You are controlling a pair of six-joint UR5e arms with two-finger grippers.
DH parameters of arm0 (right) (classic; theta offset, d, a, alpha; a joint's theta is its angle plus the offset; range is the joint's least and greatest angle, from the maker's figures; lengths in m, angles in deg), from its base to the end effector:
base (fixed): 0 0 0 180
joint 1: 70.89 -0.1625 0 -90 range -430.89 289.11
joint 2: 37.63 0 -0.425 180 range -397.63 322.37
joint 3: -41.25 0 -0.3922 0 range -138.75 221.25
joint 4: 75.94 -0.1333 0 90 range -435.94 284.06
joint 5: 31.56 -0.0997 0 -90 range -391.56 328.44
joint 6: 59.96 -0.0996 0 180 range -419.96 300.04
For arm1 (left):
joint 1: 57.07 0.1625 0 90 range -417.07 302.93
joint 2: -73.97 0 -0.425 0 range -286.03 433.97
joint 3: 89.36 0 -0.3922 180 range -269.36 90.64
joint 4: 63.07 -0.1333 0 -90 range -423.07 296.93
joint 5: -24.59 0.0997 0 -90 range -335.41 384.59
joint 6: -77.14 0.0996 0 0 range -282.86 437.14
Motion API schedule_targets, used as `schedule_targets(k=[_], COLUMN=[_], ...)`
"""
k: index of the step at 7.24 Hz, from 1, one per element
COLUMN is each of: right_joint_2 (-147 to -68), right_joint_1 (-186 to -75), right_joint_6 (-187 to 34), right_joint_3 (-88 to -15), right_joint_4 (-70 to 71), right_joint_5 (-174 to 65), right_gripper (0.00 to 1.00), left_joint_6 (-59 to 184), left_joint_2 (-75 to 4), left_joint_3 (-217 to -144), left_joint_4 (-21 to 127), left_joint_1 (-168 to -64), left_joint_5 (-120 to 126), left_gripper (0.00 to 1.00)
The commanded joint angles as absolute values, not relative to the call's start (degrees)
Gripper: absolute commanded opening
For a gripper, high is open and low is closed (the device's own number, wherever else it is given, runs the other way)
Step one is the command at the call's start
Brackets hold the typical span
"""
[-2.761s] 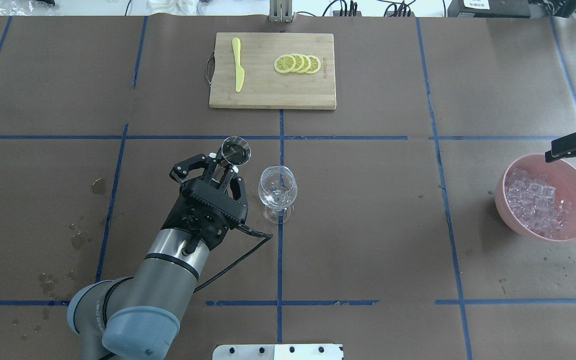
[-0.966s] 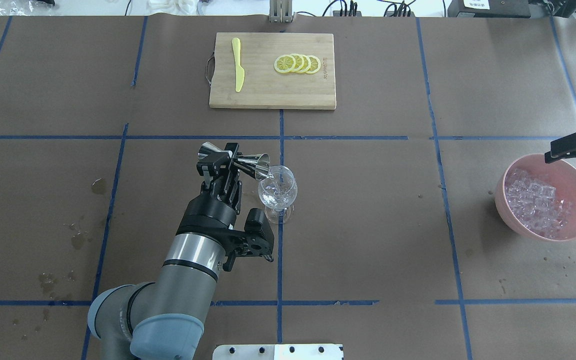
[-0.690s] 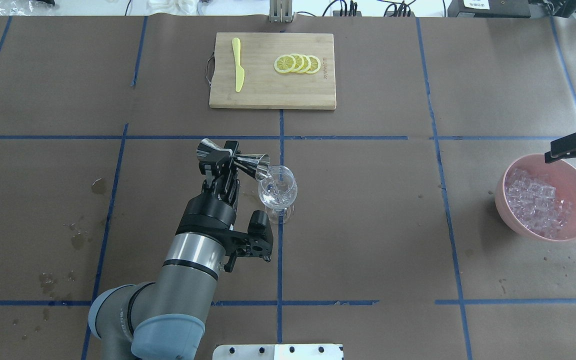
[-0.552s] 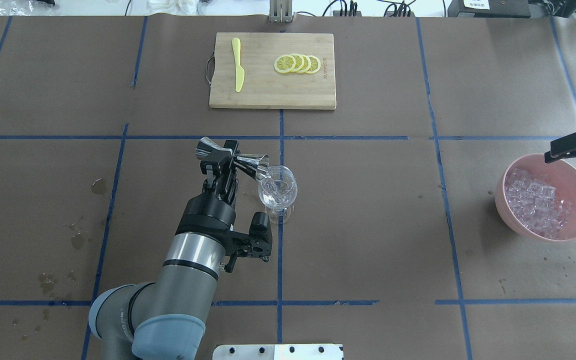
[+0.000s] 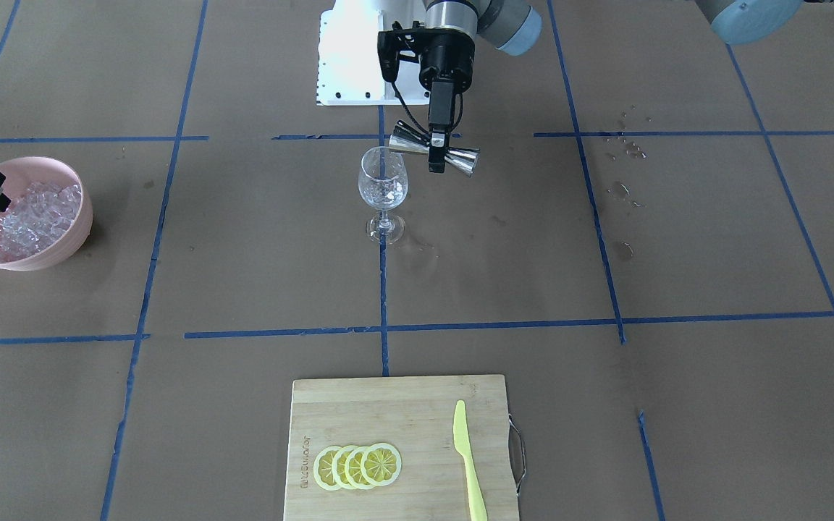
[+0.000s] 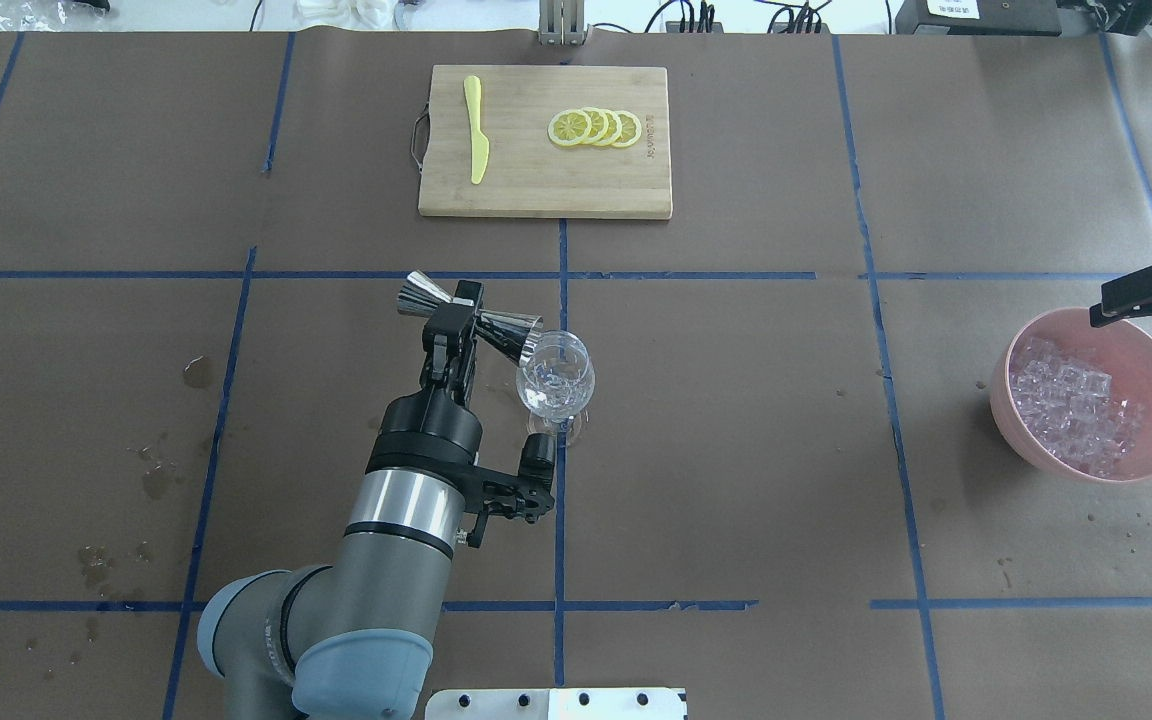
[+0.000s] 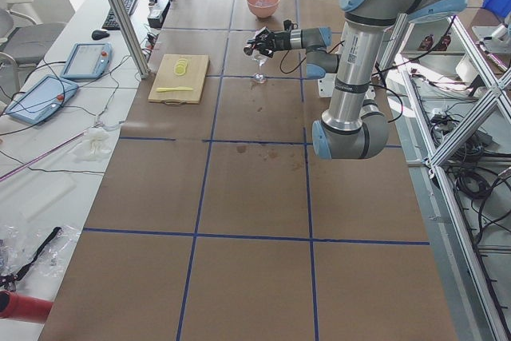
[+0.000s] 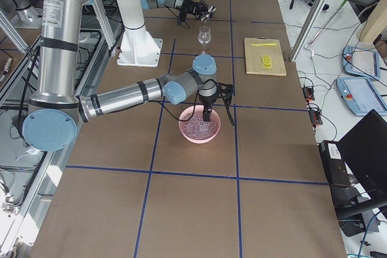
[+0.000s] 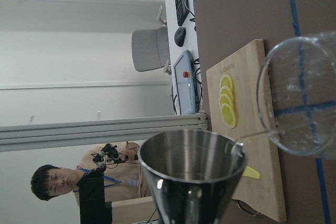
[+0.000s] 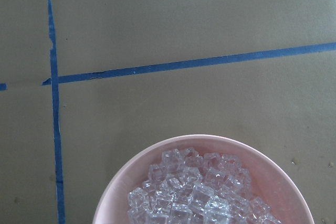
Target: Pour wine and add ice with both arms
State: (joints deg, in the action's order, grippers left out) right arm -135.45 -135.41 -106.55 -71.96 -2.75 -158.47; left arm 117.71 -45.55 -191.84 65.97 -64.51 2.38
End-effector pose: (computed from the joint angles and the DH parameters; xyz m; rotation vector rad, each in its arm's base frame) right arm -0.1260 -0.4352 0.4937 0.0697 -0.8258 0.1662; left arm 0.5197 -0.2953 0.1773 1.5076 -0.4659 0.8795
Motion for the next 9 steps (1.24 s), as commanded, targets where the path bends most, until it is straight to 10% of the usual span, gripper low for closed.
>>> schedule_targets(k=[1, 9], right_joint_2=[-135.37, -135.72], right_joint_1=[-135.41, -130.49], right_joint_6=[-106.55, -106.9], right_joint_3=[-71.86, -69.58], right_joint_4=[-2.81, -2.9], right_joint_5=[-158.47, -153.82], right_gripper=[1.0, 0.98], left_joint_6=[117.75, 116.96], left_joint_2=[-46.09, -42.41], left_joint_3=[-191.4, -195.53], left_joint_4=[66.22, 70.52], left_joint_1=[-64.54, -66.56], left_joint_5=[2.53, 2.53], left_gripper=[0.0, 0.0])
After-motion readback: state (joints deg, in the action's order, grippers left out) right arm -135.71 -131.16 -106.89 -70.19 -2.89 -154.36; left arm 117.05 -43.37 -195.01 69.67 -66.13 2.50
